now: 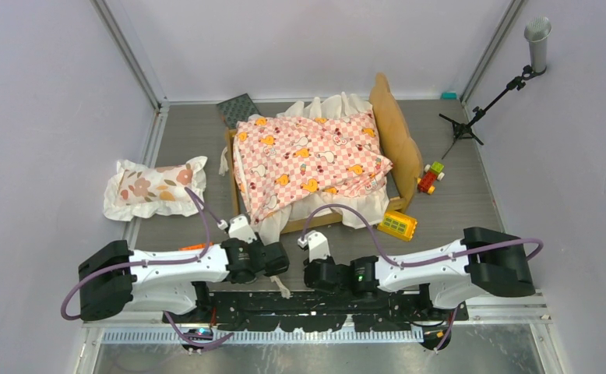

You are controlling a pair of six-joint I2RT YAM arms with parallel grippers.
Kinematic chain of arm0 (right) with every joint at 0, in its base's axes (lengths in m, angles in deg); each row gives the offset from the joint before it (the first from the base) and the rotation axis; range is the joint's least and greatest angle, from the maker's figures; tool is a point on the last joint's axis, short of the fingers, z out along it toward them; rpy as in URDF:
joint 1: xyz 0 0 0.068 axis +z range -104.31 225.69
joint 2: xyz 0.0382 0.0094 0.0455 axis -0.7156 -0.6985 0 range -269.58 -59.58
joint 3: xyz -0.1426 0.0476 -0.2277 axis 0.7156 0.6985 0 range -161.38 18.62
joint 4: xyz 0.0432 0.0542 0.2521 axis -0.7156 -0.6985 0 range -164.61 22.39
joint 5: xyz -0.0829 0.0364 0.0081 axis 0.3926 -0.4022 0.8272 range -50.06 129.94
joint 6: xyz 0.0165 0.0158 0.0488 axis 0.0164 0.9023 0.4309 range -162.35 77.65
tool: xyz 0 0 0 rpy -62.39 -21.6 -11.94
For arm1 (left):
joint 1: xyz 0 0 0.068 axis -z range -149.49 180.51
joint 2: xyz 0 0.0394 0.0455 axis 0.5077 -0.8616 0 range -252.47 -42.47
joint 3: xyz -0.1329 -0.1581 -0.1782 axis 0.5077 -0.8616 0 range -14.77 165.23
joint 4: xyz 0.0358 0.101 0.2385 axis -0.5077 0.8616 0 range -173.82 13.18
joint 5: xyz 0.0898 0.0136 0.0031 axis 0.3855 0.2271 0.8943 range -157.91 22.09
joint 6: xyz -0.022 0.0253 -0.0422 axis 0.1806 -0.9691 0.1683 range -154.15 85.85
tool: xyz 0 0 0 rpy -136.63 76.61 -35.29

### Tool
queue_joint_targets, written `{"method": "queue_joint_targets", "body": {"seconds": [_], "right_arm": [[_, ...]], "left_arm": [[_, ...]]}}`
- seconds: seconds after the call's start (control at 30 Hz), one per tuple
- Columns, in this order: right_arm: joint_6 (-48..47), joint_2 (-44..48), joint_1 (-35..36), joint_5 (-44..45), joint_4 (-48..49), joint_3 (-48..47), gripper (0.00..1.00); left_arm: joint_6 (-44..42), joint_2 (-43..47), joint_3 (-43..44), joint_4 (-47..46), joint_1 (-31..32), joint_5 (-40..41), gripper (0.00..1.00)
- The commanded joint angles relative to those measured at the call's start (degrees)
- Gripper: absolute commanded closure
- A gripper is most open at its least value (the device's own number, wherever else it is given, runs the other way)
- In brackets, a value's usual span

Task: Set up the pet bed
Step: Tie the ropes to the bed frame.

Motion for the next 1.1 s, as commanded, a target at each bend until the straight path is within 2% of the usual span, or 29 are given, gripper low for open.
{"method": "queue_joint_targets", "body": {"seconds": [0.0, 0.17, 0.43, 0.67, 1.07], "right_arm": [[1.4, 3.0, -0.3, 2.3, 1.6, 0.7, 0.86], [1.8, 3.8, -0.4, 3.3, 1.3, 1.0, 0.86], [6.5, 9.3, -0.8, 10.8, -3.0, 3.1, 0.86], [7.4, 14.5, -1.9, 11.4, -3.4, 6.0, 0.85], [8.4, 15.1, -2.4, 10.9, -4.2, 6.8, 0.85]], "left_arm": [[3.1, -0.1, 0.0, 0.7, 0.2, 3.0, 0.64], [4.1, 0.0, -1.7, -0.6, 0.2, 2.4, 0.66], [5.0, -1.5, -2.4, -1.3, 0.2, 2.0, 0.67], [5.0, -2.7, -2.5, -2.5, 0.2, 1.8, 0.66], [4.5, -5.0, -1.1, -2.5, 0.2, 2.6, 0.68]]}}
